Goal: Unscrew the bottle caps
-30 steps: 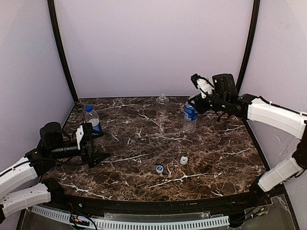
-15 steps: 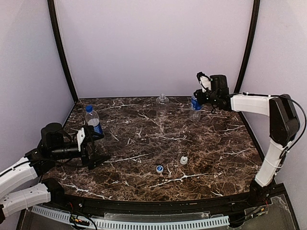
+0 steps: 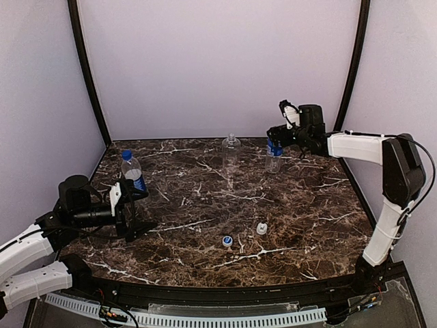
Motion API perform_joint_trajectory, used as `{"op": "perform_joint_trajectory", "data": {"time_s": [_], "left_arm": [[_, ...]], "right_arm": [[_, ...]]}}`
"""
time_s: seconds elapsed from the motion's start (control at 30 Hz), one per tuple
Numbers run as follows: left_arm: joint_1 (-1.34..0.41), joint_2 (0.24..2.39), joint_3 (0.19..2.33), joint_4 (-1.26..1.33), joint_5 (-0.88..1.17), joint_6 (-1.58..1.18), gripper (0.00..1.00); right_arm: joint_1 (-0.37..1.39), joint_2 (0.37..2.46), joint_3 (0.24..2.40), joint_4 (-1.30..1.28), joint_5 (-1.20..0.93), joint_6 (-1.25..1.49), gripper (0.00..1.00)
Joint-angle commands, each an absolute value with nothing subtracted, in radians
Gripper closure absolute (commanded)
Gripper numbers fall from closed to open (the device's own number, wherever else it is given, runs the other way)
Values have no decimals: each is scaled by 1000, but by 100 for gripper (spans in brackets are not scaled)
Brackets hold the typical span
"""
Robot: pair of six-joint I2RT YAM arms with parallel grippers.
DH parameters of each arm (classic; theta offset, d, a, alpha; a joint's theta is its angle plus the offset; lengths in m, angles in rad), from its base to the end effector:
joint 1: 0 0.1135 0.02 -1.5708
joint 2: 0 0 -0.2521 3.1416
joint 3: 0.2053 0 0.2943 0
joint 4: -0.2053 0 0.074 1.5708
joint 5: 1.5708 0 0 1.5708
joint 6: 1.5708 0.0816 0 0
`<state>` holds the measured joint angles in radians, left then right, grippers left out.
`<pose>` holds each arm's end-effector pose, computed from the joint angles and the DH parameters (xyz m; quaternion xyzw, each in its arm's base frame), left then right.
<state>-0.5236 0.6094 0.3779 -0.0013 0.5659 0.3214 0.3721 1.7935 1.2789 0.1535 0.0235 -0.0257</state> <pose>0.1916 -0.1611 0.2171 0.4668 0.6160 -0.2780 0.5704 0.4679 0.1806 0.2148 -0.1560 0.8076 0.0885 0.5618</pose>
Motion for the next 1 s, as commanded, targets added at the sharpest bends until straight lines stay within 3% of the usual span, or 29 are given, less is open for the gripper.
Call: {"op": "perform_joint_trajectory", "data": {"time_s": [0.0,0.37,0.53,0.73,0.97], "left_arm": [[-513,601,418,11,564,291,1],[-405,616,636,36,254,90,1],[-316,692,723,-118,31,71,1],[-239,836,818,-258,71,95,1],[-222,934,795,-93,87,134,1]], "right_arm": [[368,1796,1355,117,36,-27,2],[402,1691,1458,44,-8,-86,1],[490,1620,1440,78,-42,-124,1],[571,1556,1406,118,-67,-143,2],[611,1526,1350,141,-92,-138,1]]}}
